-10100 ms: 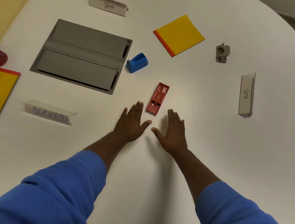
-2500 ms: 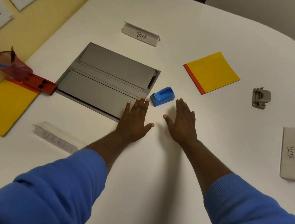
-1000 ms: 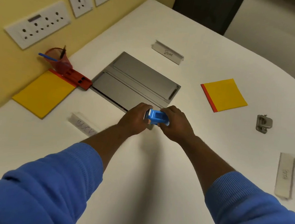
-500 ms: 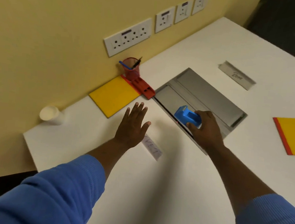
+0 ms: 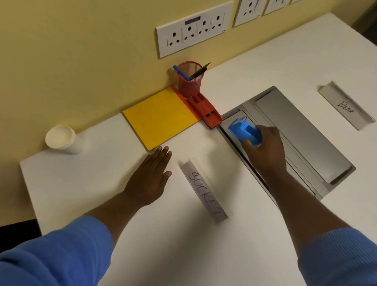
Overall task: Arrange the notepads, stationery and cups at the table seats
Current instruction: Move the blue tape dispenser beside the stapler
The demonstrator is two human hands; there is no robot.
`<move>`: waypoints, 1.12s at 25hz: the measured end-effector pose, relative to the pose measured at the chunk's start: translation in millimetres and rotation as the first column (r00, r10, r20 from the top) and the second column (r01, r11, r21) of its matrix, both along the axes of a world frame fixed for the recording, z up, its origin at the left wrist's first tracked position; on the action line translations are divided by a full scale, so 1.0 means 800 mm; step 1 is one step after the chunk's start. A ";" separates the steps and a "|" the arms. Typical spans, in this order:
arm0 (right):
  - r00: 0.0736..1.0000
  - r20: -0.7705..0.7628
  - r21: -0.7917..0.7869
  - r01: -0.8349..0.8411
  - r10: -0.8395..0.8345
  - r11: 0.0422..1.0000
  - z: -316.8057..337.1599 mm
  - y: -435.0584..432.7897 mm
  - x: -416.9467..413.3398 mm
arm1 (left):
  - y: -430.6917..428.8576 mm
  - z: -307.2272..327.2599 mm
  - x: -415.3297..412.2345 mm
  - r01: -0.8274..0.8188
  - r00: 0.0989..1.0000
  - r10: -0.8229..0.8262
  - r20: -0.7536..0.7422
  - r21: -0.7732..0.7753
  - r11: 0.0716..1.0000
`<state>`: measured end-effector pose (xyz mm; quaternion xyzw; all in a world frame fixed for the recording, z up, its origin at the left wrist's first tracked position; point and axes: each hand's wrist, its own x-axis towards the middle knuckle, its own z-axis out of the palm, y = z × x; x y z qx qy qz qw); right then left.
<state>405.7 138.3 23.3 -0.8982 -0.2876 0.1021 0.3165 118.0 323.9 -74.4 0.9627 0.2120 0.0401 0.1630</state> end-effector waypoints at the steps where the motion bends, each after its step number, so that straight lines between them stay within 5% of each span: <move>1: 1.000 0.008 0.003 0.001 -0.001 1.000 -0.005 0.016 0.007 | 0.002 -0.007 -0.003 0.015 1.000 -0.015 -0.006 0.008 1.000; 15: 0.998 0.066 -0.016 -0.006 0.007 1.000 -0.058 0.158 0.068 | 0.003 -0.031 -0.004 0.023 0.998 -0.018 -0.066 0.078 0.997; 28: 0.998 -0.047 0.082 -0.034 0.038 0.996 -0.073 0.176 0.068 | 0.005 -0.035 -0.004 0.025 0.998 -0.020 -0.061 0.073 0.997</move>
